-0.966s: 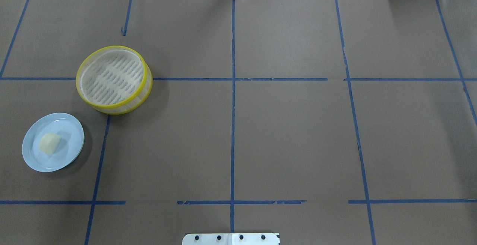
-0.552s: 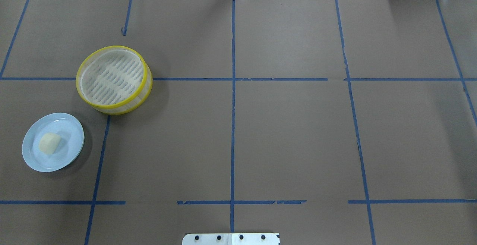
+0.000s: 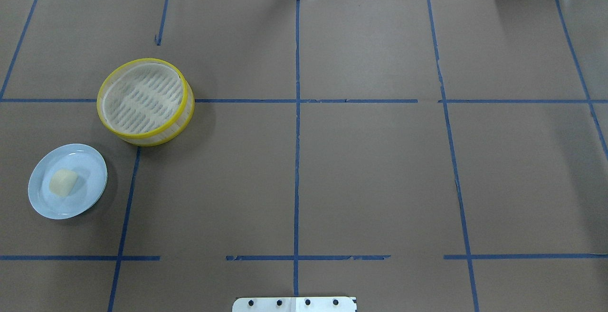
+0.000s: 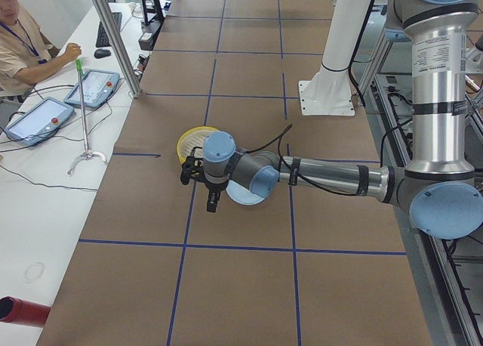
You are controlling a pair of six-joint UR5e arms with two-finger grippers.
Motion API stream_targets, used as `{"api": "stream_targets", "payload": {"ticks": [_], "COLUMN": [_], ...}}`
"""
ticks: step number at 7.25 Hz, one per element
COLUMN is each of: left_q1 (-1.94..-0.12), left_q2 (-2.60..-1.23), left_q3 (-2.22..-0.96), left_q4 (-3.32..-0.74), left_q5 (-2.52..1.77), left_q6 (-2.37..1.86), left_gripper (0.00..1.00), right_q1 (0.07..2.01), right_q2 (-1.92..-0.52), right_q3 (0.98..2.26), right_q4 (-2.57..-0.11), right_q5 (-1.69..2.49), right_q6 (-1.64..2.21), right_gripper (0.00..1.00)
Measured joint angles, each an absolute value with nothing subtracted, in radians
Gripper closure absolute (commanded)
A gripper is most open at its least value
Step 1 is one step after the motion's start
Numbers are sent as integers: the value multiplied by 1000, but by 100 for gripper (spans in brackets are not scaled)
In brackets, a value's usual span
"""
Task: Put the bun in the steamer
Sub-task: 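Move the left gripper down over the pale bun on the blue plate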
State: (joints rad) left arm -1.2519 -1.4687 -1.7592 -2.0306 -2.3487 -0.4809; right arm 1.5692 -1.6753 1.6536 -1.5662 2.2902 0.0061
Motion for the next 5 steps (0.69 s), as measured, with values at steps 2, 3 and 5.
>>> {"api": "stream_targets", "payload": {"ticks": [2,3,5], "left_q1": [-1067,-1008,-922], "left_q2": [-1485,-1492,-1500], "left_q3": [-1767,-1768,-1766], "left_q4": [-2096,-2102,-2103], "left_q5": [-2267,-2237,-2197], "left_q6": [-652,-694,-742], "left_gripper": [2,6,6], "right_q1": [1569,1569,1569], "right_q2": [-1675,-1675,-1675], "right_q3": [1654,1654,1654], "right_q4": [-1566,-1566,-1566], "right_q5": [2290,2290,2290], "right_q6": [6,6,6], "right_gripper": [0,0,0]}}
